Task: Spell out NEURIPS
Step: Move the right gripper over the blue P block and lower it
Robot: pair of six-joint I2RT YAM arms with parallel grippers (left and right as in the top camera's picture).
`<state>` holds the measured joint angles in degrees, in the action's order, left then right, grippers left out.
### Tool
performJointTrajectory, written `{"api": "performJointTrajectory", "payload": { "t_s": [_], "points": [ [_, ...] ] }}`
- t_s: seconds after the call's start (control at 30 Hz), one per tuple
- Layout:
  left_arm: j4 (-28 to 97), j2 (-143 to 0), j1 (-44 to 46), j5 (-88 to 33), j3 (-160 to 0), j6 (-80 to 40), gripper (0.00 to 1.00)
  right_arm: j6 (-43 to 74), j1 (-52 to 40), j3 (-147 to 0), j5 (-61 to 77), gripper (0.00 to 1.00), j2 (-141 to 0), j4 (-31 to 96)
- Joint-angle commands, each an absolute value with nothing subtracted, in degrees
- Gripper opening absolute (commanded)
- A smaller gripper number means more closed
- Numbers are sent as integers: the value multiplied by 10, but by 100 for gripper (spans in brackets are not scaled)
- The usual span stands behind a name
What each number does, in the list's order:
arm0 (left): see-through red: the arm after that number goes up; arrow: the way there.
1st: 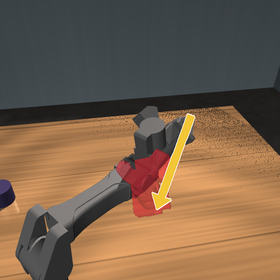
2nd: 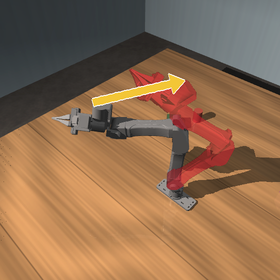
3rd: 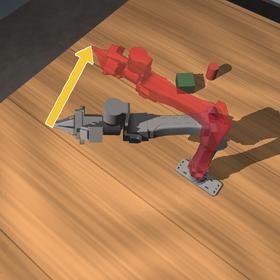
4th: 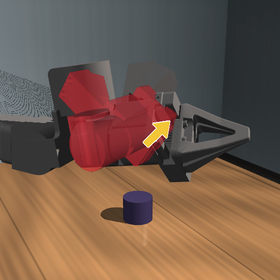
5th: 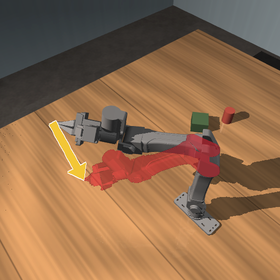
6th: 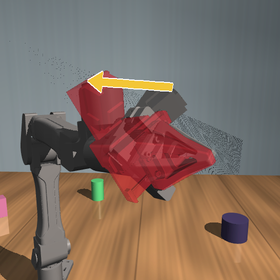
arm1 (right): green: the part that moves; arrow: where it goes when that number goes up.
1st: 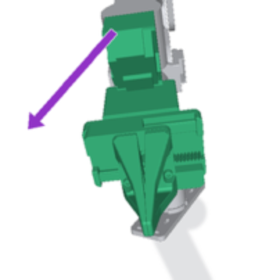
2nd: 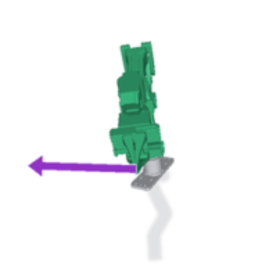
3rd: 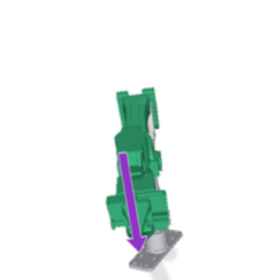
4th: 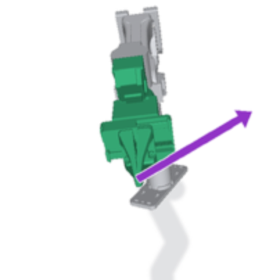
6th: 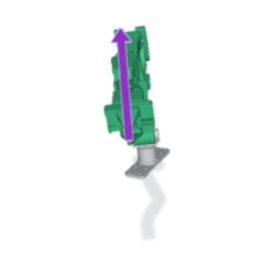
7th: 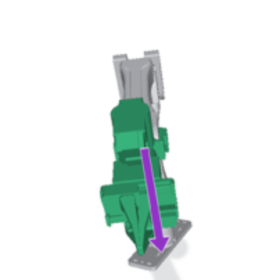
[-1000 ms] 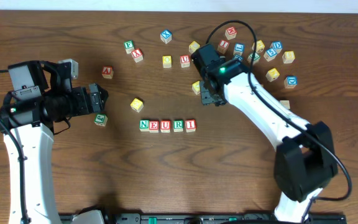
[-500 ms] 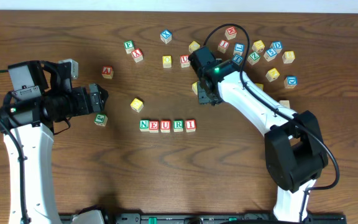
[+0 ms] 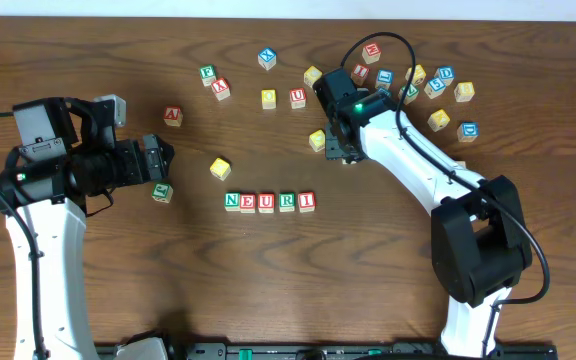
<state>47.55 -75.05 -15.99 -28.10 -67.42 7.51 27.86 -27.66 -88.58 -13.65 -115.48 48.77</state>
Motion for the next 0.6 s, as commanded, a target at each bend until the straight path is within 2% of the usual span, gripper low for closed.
{"api": "performJointTrajectory", "payload": {
  "t_s": [0.0,0.2,0.33,0.57],
  "points": [
    [475,-748,-162,-278,-686,72,99,286,-270,-893,-129,58,-1165,488],
    [475,-748,-162,-278,-686,72,99,286,-270,-893,-127,58,-1176,486],
    [475,-748,-162,-278,-686,72,99,286,-269,-893,-123,64,-1177,487],
    [475,-748,-162,-278,-686,72,99,282,-253,-893,-95,64,-1179,493]
  ]
}}
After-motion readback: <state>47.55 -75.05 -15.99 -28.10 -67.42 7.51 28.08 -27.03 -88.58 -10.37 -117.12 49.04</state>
